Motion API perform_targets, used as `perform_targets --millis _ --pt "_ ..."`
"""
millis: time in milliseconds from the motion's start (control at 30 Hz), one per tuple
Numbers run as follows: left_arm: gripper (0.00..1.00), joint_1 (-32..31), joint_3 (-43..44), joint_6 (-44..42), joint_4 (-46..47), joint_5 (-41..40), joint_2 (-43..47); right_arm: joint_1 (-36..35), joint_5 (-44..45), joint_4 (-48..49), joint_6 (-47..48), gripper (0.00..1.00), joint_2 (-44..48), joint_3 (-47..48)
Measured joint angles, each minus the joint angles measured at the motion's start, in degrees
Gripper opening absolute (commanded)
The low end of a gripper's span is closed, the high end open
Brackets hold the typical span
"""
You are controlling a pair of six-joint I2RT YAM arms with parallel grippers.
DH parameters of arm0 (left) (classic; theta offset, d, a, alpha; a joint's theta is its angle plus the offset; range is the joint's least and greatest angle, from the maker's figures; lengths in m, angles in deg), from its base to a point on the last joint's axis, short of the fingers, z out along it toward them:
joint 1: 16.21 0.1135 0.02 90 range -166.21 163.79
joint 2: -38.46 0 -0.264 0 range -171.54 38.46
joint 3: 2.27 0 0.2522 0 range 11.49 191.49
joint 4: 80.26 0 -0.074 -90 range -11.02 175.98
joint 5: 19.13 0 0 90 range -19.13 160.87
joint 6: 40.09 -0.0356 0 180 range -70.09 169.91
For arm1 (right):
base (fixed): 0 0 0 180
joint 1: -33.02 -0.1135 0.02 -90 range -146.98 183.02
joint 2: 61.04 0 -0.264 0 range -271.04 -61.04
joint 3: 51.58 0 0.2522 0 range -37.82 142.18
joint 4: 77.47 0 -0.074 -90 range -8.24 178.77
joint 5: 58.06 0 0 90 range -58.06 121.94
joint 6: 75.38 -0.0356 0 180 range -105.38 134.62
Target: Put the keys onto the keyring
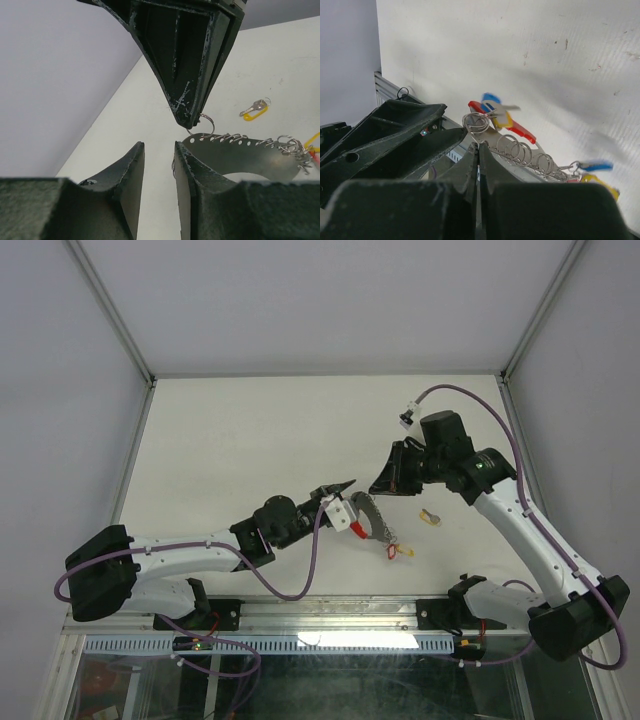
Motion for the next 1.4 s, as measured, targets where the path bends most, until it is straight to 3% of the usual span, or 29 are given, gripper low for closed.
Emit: perform_targets --millis 400,700,933,1400 --pt "0.56 0.00 -1.53 1.38 0.94 -1.40 1.90 0.46 3.34 0.85 -7.80 0.00 0.00 -2.93" --pt "0.45 -0.02 -2.80 4.20 0.85 -1.01 3.69 0.59 10.19 1.97 -19.93 0.00 2.34 -7.78" --pt "0.55 -0.59 -2.80 4.04 0.85 1.77 3.37 0.70 13.35 3.26 -29.11 0.00 5.81 -10.71" --pt "0.32 -3.50 -2.80 3.87 2.56 2.56 -1.97 0.70 17.62 3.48 -46.53 0.00 7.82 -15.82"
